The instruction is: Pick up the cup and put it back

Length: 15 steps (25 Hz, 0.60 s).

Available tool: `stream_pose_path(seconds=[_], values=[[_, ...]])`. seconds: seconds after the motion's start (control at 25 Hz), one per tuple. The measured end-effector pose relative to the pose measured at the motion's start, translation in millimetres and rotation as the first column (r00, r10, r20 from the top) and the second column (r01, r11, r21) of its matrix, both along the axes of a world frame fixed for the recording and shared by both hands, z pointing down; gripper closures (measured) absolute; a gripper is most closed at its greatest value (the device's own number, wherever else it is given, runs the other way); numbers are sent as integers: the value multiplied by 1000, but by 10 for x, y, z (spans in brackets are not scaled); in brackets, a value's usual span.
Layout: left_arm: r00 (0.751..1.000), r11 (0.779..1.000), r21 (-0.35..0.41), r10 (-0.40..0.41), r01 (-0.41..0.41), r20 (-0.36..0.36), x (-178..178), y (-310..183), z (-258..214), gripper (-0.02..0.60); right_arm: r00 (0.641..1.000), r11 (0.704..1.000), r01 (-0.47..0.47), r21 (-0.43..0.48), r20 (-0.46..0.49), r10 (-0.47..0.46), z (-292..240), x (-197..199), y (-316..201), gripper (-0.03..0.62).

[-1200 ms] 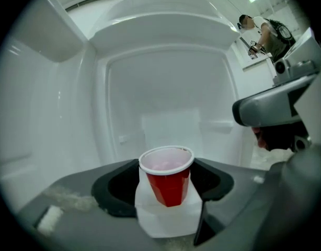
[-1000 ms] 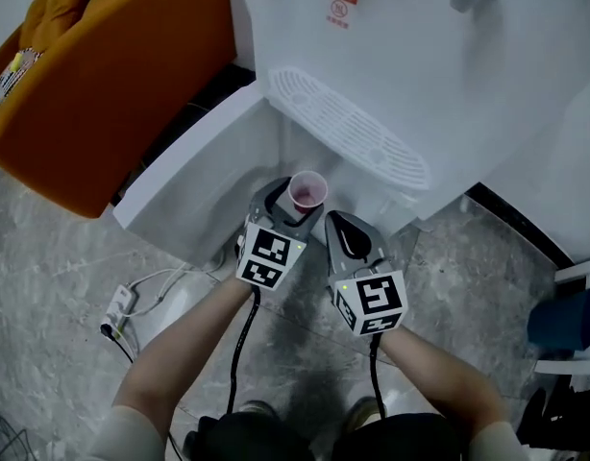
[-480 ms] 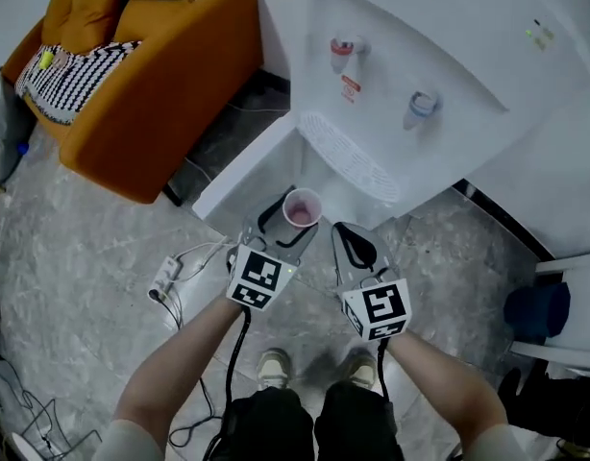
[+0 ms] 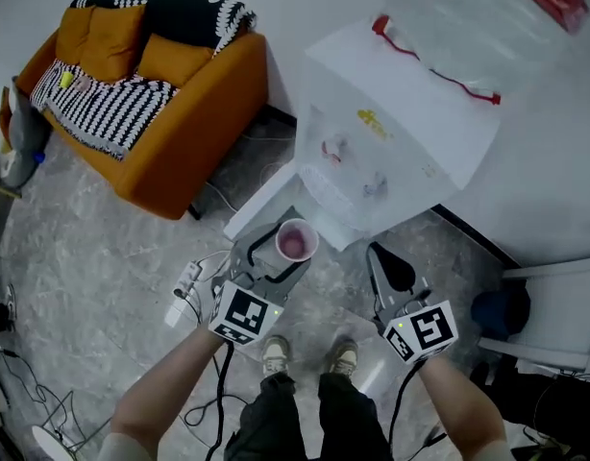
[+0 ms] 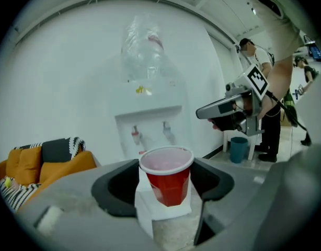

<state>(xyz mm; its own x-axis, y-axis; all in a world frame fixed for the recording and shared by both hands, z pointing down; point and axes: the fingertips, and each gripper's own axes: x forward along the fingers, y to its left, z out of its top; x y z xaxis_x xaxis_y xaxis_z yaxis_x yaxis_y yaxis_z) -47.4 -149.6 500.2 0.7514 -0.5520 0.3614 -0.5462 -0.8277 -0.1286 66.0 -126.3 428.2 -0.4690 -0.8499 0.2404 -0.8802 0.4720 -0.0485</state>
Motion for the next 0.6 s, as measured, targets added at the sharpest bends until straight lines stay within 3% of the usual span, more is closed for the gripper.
stream_pose_path(seconds=[0.48,0.6], values=[[989,984,122,140,-133,-46,-56,422,-2711,265,998,985,24,173,48,-33,-2958,-217,525,591],[981,982,153,134,-112,-138,-48,558,-3446,264,998,980,4,199,61,-17,-3519,-224,694,591]])
